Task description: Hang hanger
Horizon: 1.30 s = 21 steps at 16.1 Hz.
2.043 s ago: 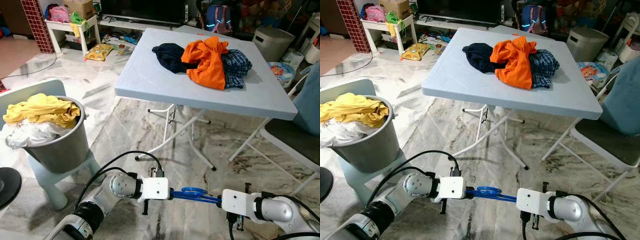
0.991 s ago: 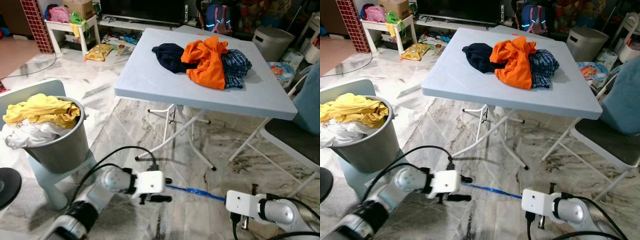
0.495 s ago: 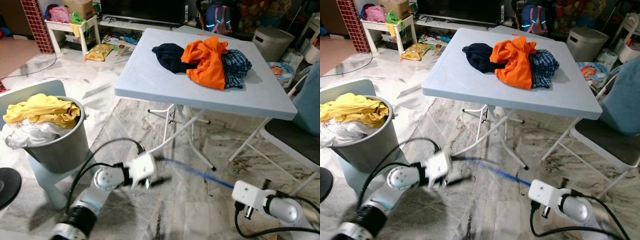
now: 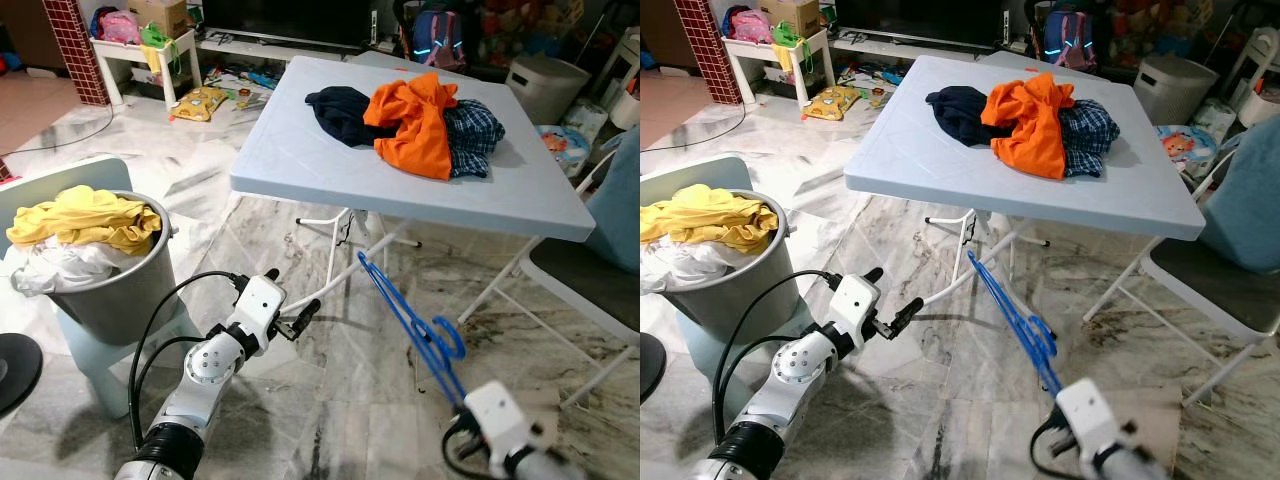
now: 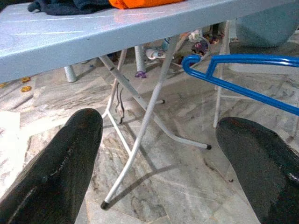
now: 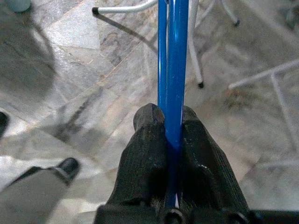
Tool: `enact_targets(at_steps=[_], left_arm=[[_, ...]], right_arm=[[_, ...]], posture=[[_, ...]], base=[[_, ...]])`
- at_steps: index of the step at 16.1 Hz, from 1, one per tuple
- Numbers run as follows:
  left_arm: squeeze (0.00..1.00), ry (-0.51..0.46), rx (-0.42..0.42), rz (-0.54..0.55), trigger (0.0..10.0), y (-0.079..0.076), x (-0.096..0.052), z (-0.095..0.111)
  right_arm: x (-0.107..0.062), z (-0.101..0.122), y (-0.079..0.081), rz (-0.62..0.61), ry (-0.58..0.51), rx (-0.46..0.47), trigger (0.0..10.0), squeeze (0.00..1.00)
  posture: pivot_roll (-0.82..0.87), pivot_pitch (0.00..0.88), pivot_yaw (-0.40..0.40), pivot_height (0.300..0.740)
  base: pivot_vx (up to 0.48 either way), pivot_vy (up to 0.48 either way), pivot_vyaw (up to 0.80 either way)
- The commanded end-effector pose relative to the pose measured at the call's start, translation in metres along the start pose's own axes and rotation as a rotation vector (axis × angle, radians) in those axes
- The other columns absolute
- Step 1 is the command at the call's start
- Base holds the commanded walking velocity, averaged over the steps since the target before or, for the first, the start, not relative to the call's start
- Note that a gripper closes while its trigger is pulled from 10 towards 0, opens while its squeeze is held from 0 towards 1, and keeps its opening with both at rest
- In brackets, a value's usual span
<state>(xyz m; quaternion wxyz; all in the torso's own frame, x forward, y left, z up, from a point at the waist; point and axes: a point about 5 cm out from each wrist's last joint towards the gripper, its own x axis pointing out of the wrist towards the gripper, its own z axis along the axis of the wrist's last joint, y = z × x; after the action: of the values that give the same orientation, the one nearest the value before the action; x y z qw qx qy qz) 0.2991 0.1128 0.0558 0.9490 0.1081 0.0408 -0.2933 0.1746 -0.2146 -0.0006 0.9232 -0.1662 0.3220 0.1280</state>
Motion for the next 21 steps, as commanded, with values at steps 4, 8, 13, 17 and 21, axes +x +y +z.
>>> enact_targets(at_steps=[4,8,13,17,21], left_arm=[[0.00,0.064,-0.151,0.100,10.0,0.009,0.010,0.000],[0.00,0.076,-0.181,0.079,10.0,0.006,0.011,0.000],[0.00,0.103,-0.207,0.041,10.0,0.000,0.011,-0.002],[0.00,0.111,-0.212,0.013,10.0,-0.004,0.012,-0.002],[0.00,0.117,-0.219,-0.008,10.0,-0.007,0.012,-0.002]], right_arm=[[0.000,0.016,-0.001,-0.194,-0.042,0.462,10.0,0.00],[0.002,0.051,-0.005,-0.302,-0.211,0.645,10.0,0.00],[0.003,0.054,-0.011,-0.350,-0.207,0.604,10.0,0.00],[0.004,0.057,-0.016,-0.361,-0.195,0.598,10.0,0.00],[0.003,0.057,-0.018,-0.375,-0.187,0.595,10.0,0.00]], posture=[[0.07,0.000,-0.073,0.740],[0.07,0.000,-0.071,0.740],[0.07,0.000,-0.073,0.740],[0.07,0.000,-0.068,0.740],[0.05,0.000,-0.069,0.740]], base=[[0.000,0.000,0.00],[0.000,0.000,0.00],[0.000,0.000,0.00],[0.000,0.065,-0.57],[0.000,0.343,-0.80]])
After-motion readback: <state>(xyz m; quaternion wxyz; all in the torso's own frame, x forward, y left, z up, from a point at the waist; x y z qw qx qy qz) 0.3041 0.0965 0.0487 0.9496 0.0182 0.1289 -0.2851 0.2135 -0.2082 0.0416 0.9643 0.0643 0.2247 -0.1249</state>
